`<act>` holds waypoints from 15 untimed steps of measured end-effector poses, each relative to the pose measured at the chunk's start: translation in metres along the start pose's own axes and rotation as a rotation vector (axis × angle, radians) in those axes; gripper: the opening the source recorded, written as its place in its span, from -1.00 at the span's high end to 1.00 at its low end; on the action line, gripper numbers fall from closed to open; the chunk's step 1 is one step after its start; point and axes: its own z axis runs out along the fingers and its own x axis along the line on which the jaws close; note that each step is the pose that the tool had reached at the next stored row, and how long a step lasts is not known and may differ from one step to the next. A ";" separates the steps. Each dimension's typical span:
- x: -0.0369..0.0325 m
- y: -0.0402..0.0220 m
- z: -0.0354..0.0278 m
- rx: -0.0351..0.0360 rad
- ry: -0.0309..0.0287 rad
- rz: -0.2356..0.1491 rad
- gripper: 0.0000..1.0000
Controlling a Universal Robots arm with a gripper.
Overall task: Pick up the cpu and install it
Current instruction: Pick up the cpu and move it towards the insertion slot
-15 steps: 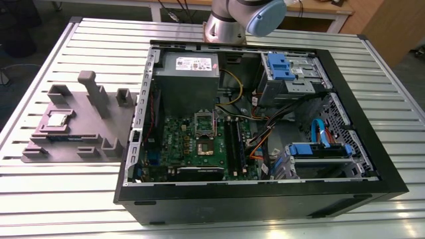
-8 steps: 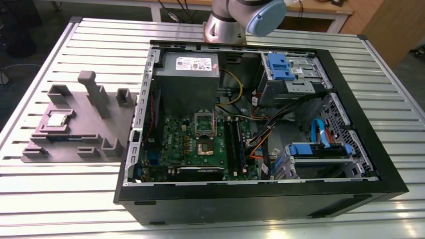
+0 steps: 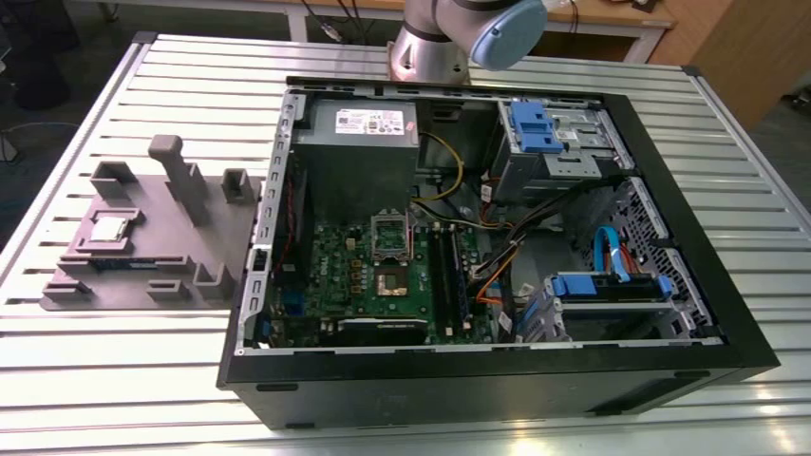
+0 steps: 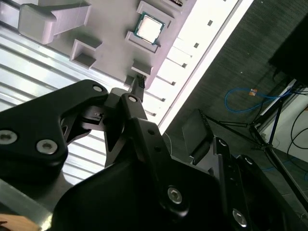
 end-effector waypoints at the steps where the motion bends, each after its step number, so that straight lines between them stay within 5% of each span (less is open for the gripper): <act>1: -0.0003 0.0000 0.0000 -0.0001 0.0001 0.000 -0.18; 15: -0.0023 0.0000 0.0028 -0.0001 0.0001 -0.003 -0.18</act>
